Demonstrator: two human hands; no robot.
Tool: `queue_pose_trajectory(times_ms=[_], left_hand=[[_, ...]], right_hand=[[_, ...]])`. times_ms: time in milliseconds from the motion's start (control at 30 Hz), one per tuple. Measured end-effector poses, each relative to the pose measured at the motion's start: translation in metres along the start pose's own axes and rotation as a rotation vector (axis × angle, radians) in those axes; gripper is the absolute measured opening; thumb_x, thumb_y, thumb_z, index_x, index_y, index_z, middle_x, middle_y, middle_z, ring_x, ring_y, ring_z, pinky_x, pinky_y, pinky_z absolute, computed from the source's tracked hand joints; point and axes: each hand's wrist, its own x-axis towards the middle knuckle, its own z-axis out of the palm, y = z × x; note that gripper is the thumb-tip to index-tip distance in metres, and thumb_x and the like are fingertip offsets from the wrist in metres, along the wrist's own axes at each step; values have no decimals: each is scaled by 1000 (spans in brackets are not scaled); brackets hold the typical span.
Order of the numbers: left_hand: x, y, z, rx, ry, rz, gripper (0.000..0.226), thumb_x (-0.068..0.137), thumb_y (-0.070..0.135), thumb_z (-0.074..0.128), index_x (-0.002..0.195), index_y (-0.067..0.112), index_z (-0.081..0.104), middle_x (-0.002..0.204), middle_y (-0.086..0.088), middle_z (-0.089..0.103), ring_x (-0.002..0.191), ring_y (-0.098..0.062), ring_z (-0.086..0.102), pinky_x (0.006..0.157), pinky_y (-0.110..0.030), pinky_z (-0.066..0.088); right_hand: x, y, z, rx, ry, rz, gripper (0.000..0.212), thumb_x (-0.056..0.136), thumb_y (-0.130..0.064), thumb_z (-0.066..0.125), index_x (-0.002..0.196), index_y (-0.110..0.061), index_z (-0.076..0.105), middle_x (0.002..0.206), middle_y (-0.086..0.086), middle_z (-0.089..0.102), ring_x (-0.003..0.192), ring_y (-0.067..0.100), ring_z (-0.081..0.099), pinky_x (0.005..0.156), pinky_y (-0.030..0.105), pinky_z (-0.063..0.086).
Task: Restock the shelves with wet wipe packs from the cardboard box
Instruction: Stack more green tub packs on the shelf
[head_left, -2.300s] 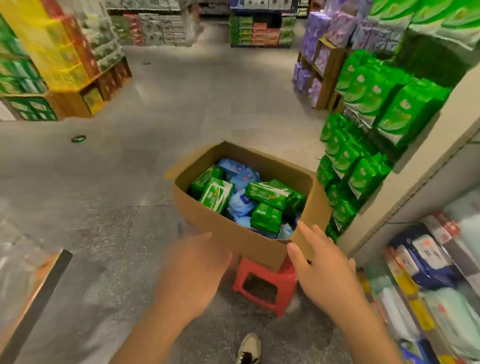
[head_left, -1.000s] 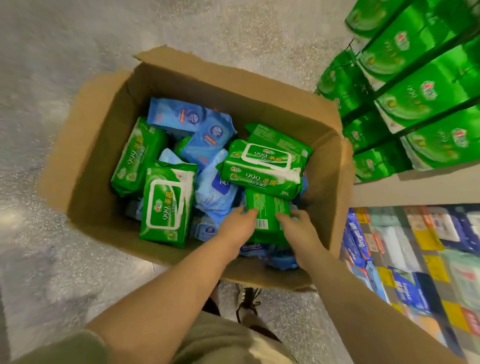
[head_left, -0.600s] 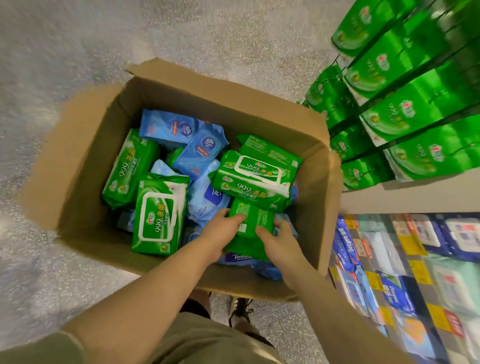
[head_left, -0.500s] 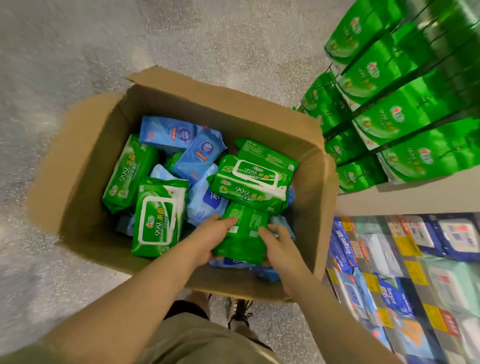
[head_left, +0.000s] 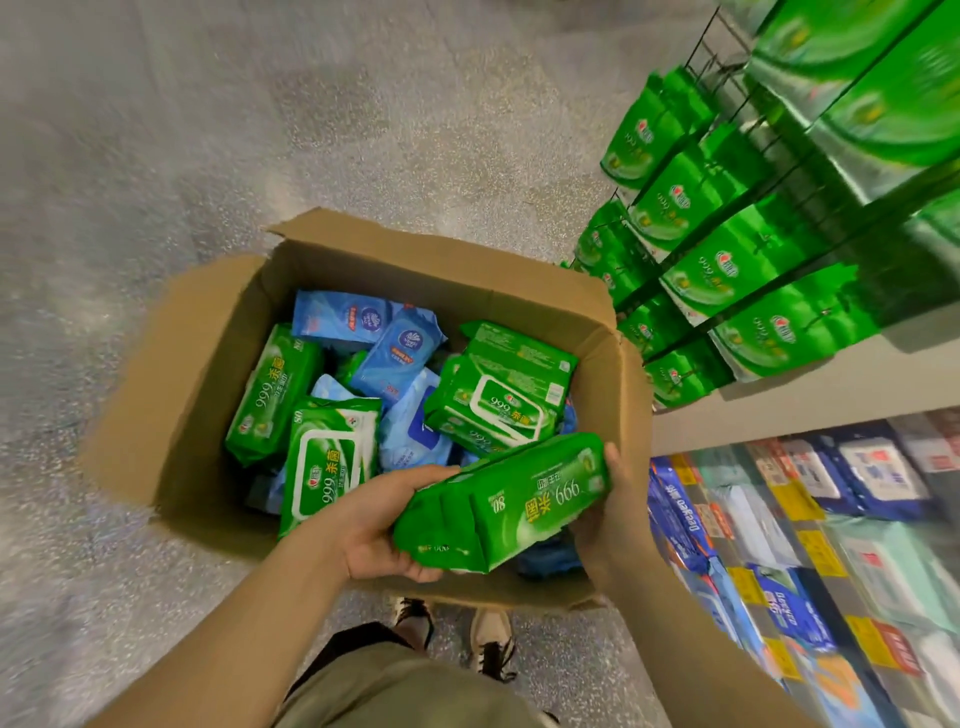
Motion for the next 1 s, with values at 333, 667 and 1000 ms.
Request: queue_pose_trajectory(times_ms=[333,667,1000], left_hand=[[-34,28,63,-40,-297,39,64,90,64,39,123,18,69,128,-17,64,106,-46,65,71,-49,58],[-65,7,232,251,-246,511,56,80,64,50,113,23,72,112,-8,74,101,-30,71,93,-50,52],[-78,-127,435,644,-566,433,54,75,28,71,126,13,63,116,-18,71,98,-33,71,93,-61,51]], right_hand=[[-65,-73,-19,-23,-139,-137,59,102,-56,35,121,-14,71,115,14,76,108,31,72,103,52,51],[-147,-98,-163,124,86,-203,56,98,-64,42,115,-22,75,104,12,79,93,34,77,93,55,57],[-261,-66,-380,501,291,-439,48,95,-56,51,122,-24,73,113,8,77,100,29,76,77,37,60]])
